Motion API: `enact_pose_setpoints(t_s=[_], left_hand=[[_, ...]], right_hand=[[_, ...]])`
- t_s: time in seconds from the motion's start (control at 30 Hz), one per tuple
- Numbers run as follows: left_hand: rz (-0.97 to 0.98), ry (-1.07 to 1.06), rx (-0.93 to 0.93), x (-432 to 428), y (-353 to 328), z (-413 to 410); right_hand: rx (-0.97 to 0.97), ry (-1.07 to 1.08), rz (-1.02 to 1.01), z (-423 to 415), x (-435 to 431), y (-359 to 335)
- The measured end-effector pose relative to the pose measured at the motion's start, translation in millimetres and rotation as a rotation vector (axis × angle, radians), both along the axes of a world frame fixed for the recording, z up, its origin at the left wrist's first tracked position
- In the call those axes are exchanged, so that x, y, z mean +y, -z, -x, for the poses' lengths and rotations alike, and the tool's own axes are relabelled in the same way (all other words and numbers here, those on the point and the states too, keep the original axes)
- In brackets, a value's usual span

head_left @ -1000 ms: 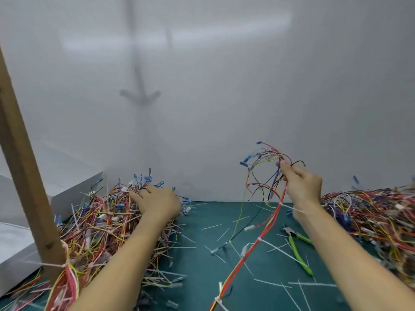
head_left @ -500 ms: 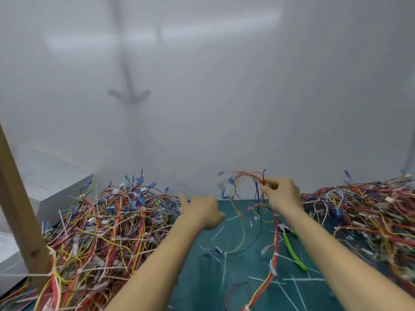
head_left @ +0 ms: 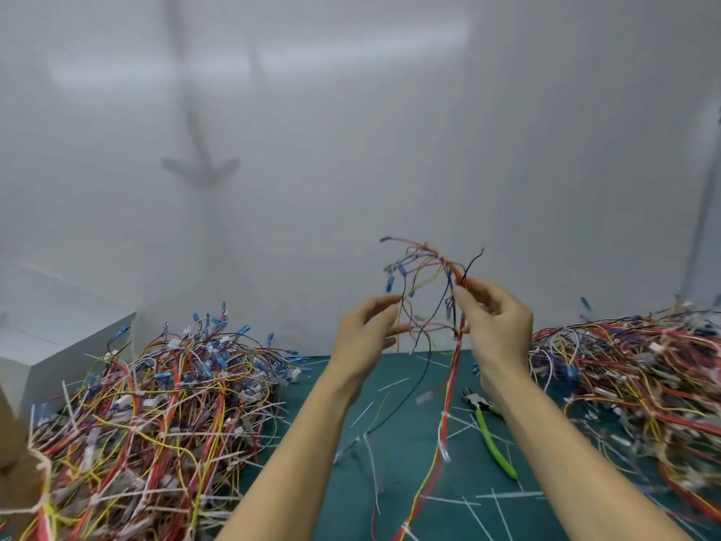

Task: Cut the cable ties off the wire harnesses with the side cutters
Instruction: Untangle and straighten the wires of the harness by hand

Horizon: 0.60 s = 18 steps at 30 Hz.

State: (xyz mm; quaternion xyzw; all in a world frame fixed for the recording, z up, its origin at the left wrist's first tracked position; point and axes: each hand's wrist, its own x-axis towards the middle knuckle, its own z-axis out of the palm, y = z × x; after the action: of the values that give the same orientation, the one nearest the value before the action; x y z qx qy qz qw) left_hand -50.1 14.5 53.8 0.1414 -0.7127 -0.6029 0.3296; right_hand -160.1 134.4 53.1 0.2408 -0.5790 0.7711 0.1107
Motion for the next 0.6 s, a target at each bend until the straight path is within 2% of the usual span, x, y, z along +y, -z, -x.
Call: enact_pose_setpoints(t_s=[0.13, 0.23, 0.3, 0.6], left_hand=[[-0.125, 0.103, 0.205, 13, -23, 4], [-0.325, 0.221, 0.363, 28, -39, 5], [-0.367, 0.271, 0.415, 36, -45, 6], [-0.073, 0.104, 0.325, 55, -39, 11]], right_hand=[[0.052, 0.010, 0.177, 0, 15, -27], [0.125, 0.022, 0.215, 1, 24, -40], [0.157, 0.020, 0.200, 2, 27, -42], [0.285, -0.048, -0.109, -12, 23, -30]])
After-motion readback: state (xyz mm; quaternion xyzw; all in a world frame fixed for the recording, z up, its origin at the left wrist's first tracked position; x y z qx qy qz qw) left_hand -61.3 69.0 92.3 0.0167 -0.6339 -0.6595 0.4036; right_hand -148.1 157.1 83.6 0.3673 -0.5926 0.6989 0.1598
